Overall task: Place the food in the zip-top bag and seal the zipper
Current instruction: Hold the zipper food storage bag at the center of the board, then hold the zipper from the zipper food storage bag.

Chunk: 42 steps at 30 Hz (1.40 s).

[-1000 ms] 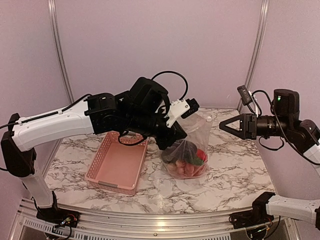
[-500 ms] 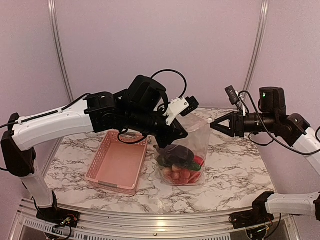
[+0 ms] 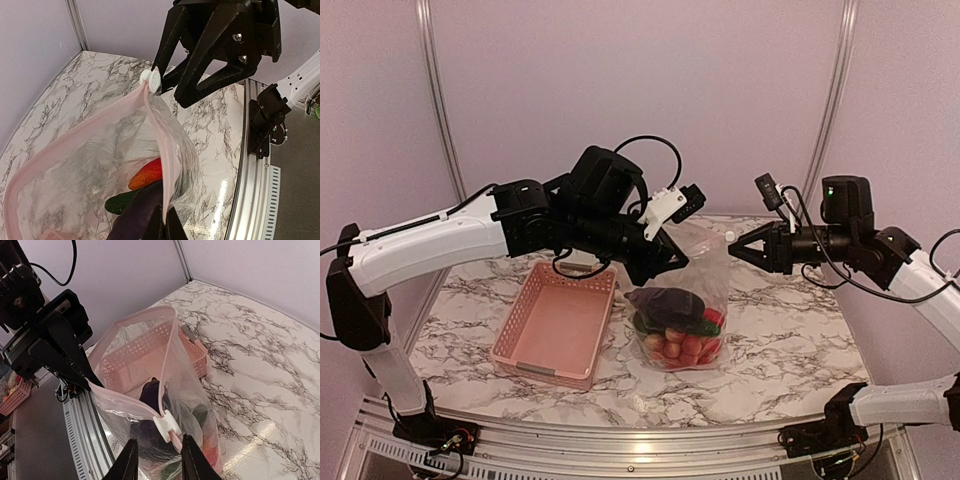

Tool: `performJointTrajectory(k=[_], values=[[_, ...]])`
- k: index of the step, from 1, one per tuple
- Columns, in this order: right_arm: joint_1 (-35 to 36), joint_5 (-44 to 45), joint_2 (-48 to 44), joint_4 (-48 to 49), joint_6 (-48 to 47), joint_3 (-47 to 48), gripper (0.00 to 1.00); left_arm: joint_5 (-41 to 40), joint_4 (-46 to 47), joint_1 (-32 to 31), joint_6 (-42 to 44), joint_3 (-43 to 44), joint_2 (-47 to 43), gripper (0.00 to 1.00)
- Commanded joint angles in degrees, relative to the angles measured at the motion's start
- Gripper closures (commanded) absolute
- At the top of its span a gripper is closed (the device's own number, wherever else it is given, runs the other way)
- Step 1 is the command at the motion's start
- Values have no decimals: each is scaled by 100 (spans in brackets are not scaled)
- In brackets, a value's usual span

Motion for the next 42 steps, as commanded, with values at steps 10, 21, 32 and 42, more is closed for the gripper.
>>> performJointTrajectory(k=[10, 21, 32, 42], values=[[24, -147, 183, 590, -193, -158, 82, 365, 365, 170, -111, -290, -55, 100], [24, -28, 14, 328, -321, -61, 100, 280, 309, 218, -125, -337, -118, 100], [147, 260, 6, -921, -737, 1077, 100, -200, 286, 244, 255, -214, -635, 95], [928, 683, 500, -1864, -1092, 1933, 100, 277, 866, 227, 455, 102, -360, 46]])
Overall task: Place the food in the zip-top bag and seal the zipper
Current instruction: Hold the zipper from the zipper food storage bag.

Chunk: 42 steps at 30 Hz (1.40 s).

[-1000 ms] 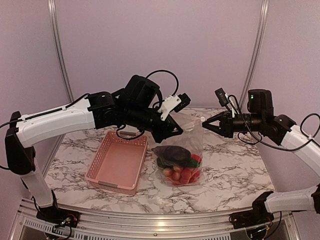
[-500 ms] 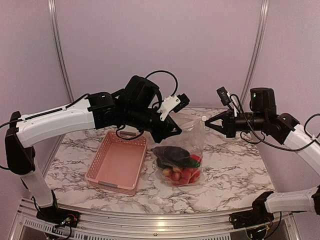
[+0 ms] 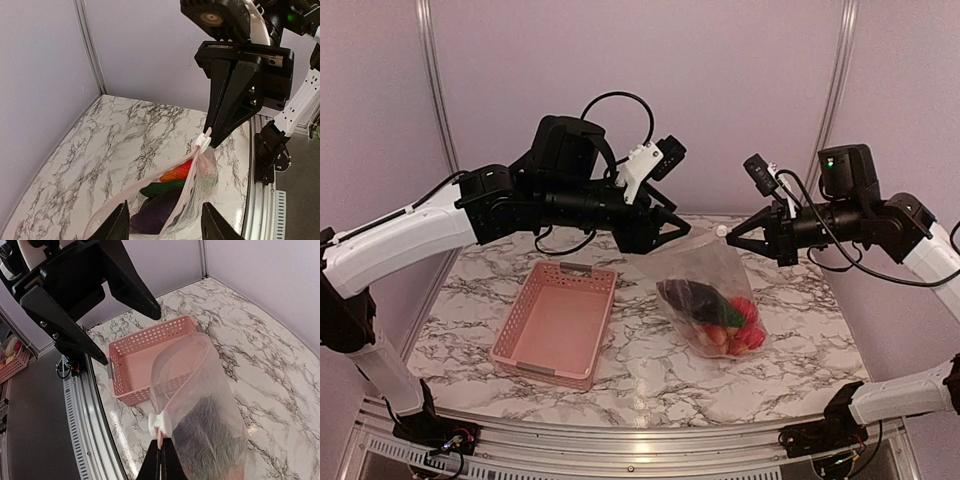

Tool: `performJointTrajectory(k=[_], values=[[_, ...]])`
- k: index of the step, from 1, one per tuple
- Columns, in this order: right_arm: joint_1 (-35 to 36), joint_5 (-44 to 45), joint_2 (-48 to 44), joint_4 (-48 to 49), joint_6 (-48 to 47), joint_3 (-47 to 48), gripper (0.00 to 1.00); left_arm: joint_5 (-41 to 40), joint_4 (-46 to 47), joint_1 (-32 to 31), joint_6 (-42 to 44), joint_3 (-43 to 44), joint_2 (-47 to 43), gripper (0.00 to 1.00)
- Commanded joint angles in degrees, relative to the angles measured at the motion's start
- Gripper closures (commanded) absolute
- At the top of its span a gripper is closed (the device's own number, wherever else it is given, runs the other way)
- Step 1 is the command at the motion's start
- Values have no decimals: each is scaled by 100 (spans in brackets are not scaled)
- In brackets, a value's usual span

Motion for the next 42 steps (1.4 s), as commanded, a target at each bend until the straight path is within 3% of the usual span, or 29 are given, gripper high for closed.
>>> performJointTrajectory(k=[1, 5, 13, 24, 31, 37, 42], values=[[196, 169, 145, -377, -220, 408, 100, 394, 115, 9, 203, 332, 342, 44], [252, 132, 232, -559, -275, 571, 100, 633, 311, 8, 213, 408, 540, 39], [352, -218, 455, -993, -290, 1037, 100, 1316, 630, 8, 118, 603, 839, 38], [376, -382, 583, -1142, -349, 1035, 100, 946, 459, -53, 531, 594, 561, 39], [379, -287, 660, -976, -470, 872, 100, 1933, 446, -3, 337, 392, 785, 52], [451, -303, 819, -1019, -541, 1023, 100, 2074, 472, 25, 324, 269, 765, 63], [668, -187, 953, -1129, -580, 1166, 100, 1937, 487, 43, 310, 178, 746, 65]])
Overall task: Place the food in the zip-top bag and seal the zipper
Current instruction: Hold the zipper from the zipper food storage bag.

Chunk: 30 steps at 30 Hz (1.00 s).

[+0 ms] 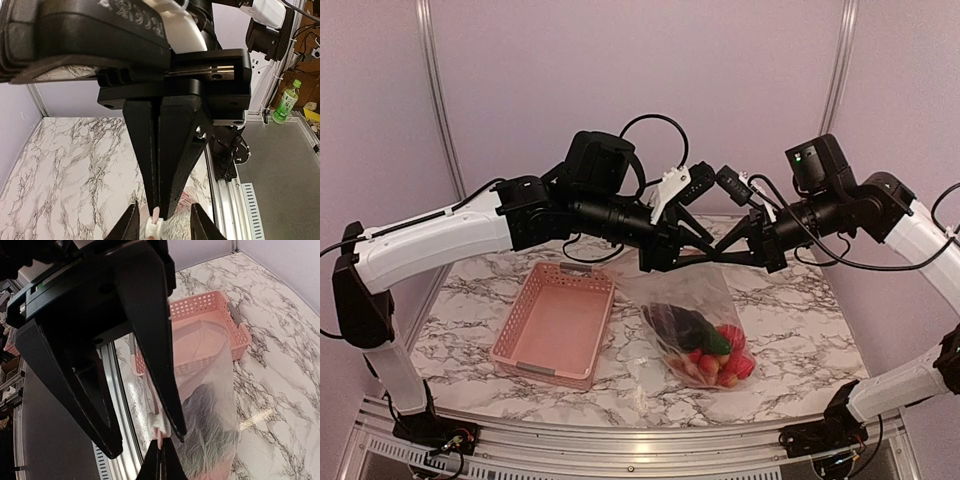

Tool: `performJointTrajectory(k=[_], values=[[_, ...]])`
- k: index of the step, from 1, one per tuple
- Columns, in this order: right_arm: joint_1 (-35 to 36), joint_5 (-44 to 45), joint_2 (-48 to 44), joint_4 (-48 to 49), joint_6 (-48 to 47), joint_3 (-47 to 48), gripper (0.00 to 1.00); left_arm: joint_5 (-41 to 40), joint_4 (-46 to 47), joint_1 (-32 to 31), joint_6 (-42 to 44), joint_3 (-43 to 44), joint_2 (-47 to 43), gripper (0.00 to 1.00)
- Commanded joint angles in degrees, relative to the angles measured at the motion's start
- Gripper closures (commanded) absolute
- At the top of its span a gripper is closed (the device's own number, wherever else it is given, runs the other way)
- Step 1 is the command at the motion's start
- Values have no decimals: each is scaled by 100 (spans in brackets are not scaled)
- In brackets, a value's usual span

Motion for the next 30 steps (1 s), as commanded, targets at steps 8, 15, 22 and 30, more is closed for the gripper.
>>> performJointTrajectory(k=[8, 15, 22, 30], values=[[305, 89, 126, -57, -122, 453, 100, -100, -72, 104, 83, -77, -39, 60], [306, 131, 109, -67, -129, 458, 100, 122, -184, 164, -46, -237, -98, 74], [303, 203, 100, -67, -138, 447, 100, 176, -208, 180, -106, -233, -103, 79], [304, 265, 57, -111, -120, 434, 100, 222, -185, 208, -241, -327, -178, 78]])
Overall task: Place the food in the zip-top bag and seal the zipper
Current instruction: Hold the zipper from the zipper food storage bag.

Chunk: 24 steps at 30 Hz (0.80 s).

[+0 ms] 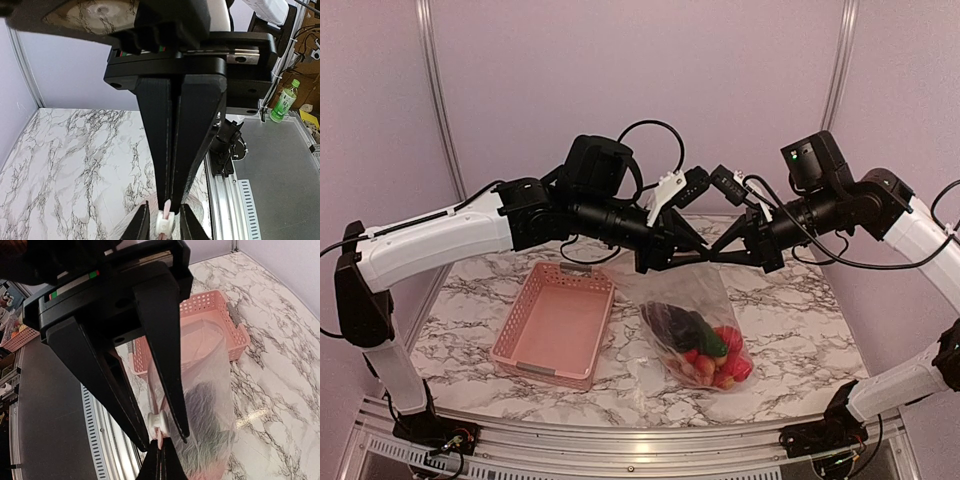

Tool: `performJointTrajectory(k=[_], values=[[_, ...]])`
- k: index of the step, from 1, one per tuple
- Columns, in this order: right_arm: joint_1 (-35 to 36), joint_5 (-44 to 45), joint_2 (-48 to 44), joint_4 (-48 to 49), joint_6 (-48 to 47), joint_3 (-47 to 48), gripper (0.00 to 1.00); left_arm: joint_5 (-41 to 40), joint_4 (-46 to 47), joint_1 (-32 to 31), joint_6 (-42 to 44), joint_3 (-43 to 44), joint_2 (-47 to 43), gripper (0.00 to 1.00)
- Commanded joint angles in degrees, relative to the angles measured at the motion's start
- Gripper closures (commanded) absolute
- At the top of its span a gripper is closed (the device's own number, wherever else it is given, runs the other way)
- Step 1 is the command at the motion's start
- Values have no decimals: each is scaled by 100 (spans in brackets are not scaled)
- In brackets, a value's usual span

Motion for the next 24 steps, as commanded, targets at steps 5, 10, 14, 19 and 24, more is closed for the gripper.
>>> performJointTrajectory(k=[5, 10, 14, 19, 24], values=[[60, 14, -89, 6, -61, 212, 100, 119, -101, 122, -240, -197, -191, 76], [60, 17, -84, 27, -68, 172, 100, 242, -40, 154, -394, -186, -198, 79], [60, 25, -71, 49, -72, 150, 100, 289, -5, 163, -447, -203, -215, 79], [63, 16, -71, 92, -72, 83, 100, 335, 21, 167, -431, -195, -215, 83], [60, -13, -71, 145, -38, -11, 100, 304, 106, 172, -447, -179, -215, 81]])
